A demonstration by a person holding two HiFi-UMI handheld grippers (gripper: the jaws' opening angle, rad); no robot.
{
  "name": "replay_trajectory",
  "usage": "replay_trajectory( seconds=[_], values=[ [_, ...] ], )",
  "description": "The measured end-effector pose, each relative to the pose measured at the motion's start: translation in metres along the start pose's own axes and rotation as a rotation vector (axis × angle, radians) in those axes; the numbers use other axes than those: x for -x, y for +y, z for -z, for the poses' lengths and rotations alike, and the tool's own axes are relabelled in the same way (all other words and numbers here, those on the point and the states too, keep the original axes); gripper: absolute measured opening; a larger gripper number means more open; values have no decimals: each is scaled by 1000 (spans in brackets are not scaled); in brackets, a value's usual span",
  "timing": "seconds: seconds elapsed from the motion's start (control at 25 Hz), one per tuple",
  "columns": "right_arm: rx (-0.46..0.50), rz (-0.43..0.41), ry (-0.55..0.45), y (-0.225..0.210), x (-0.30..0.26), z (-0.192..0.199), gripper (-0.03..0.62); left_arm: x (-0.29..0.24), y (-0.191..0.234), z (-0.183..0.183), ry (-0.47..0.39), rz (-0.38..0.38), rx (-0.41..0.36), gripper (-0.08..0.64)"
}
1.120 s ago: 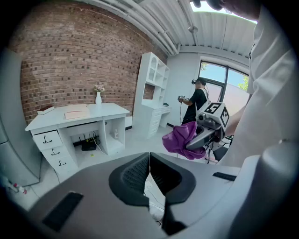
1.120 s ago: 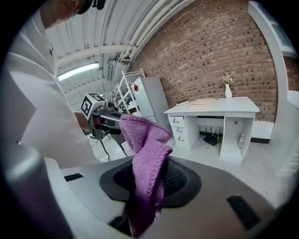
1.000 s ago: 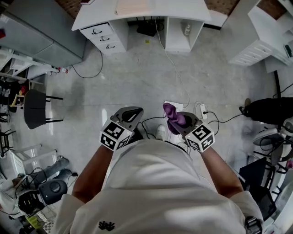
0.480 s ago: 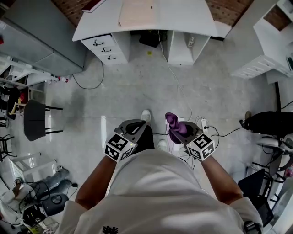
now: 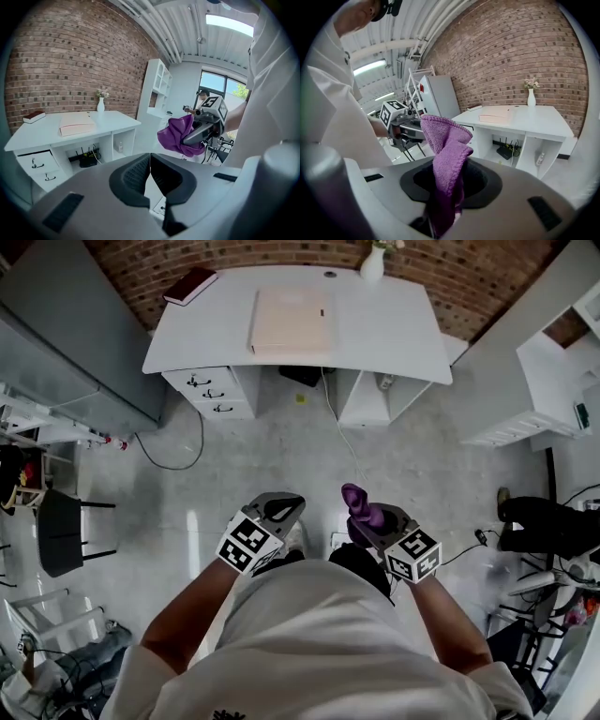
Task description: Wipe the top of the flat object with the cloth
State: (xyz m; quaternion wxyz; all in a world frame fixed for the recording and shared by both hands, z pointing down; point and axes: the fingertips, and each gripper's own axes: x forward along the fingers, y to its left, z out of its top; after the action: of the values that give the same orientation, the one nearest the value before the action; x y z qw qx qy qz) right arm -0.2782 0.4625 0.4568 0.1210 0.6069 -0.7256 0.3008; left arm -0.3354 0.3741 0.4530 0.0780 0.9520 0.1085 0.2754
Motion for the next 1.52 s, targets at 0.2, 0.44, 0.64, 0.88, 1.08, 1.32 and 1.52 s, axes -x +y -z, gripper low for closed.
replay_trajectory(
  seconds=[0.2,0.44,0.64,0.88,1.08,1.32,1.52],
  values=[
    [41,-12,-15,-31,-15,-37,137,-13,40,-25,-17,-41,2,25],
    [51,-66,0,-101,-52,-79,137,-37,109,-43,-30,-135,80,25],
    [96,-164,23,-178,-90,-131,137,-72,184,-79,-20,-268,149,25],
    [127,-274,21,-273,-118,-192,137,-131,255,-142,-31,-397,191,25],
    [135,-338,39,-331,-154,-214,137,-177,306,-161,-6,-465,186,25],
    [158,-363,88,-354,-204,-236,137,-197,365,-171,-7,-463,174,25],
    [190,-353,154,-355,-247,-251,137,-203,420,-166,1,-426,183,25]
  ],
)
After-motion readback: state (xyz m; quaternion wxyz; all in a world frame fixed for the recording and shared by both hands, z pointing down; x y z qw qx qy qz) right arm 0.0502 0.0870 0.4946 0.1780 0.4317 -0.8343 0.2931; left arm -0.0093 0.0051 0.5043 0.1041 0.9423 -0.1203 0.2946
